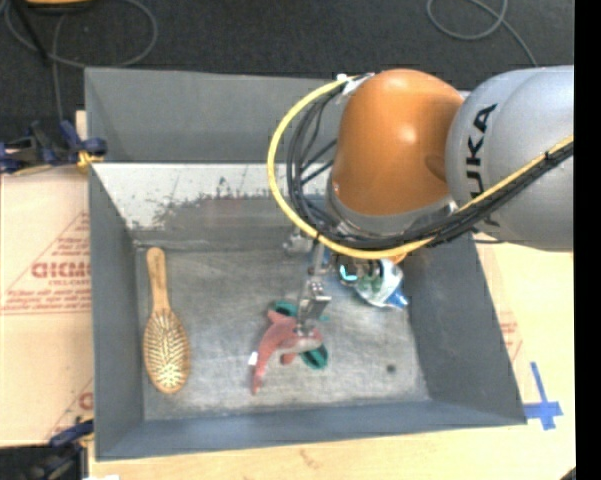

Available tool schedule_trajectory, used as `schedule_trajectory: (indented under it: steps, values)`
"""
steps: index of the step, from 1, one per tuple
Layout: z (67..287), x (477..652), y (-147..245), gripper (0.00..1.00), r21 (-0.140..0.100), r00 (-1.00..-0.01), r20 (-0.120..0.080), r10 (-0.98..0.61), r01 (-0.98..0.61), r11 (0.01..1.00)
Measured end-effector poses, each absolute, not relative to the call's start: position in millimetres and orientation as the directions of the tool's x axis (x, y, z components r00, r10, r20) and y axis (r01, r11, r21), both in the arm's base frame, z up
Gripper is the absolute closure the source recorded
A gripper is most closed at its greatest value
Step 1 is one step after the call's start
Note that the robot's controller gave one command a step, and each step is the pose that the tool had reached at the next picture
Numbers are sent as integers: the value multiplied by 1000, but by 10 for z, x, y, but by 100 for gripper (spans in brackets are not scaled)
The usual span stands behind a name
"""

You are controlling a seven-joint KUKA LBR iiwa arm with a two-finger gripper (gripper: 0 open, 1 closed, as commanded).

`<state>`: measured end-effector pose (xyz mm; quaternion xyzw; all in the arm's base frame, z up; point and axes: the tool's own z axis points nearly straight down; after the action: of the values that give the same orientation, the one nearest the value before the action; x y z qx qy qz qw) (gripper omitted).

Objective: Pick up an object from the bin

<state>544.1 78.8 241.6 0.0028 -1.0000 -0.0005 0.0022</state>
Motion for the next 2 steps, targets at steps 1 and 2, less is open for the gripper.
schedule_trajectory:
  steps: [1,2]
  values:
    - [2455,5447,784,0,2,-1000,-2,-4,-4,1000]
    - [2194,5482,791,0,-1,-997,-9,-73,-73,997]
